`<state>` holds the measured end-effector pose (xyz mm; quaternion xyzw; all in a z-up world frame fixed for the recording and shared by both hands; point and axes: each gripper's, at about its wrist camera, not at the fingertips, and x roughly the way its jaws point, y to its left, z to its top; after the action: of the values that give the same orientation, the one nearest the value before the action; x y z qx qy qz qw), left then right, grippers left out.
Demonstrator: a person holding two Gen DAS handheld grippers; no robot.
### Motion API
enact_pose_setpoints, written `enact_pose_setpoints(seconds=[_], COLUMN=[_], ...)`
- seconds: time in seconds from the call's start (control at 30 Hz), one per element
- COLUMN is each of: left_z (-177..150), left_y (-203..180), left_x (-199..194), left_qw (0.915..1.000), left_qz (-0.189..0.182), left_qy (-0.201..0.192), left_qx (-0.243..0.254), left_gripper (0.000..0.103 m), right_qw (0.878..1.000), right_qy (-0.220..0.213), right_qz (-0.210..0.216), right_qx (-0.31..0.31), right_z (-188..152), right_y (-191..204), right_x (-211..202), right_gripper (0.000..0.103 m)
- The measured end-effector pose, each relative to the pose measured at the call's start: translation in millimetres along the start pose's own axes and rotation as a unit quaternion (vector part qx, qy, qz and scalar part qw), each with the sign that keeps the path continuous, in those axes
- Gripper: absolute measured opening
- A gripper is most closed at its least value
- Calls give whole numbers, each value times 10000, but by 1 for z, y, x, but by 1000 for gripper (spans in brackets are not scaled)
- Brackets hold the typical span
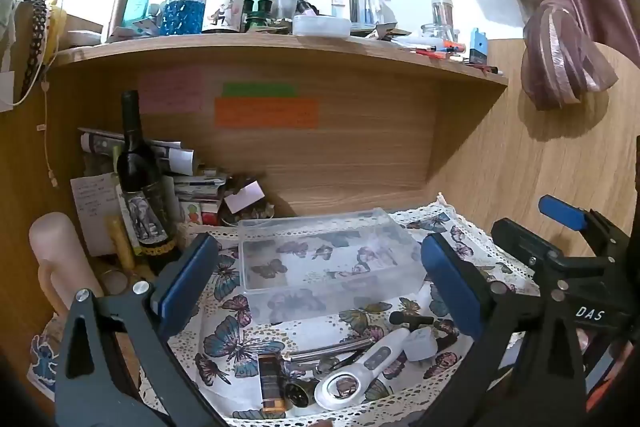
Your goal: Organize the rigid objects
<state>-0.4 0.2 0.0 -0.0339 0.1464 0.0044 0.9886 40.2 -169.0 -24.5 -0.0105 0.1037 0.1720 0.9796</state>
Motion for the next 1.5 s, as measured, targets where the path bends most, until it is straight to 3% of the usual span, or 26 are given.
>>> enact_pose_setpoints(seconds=[1.5], left_z=[6], left_y=[-7], left_x=[-2], left_qw=[10000], left_qz=[-46], left_qy=[-48], left_qx=[72], left_gripper=[103], right_qw=[9999], right_qy=[75], right_qz=[113], right_qx=[54], right_z=[0], right_y=[7], right_x=[1], right_gripper=[103])
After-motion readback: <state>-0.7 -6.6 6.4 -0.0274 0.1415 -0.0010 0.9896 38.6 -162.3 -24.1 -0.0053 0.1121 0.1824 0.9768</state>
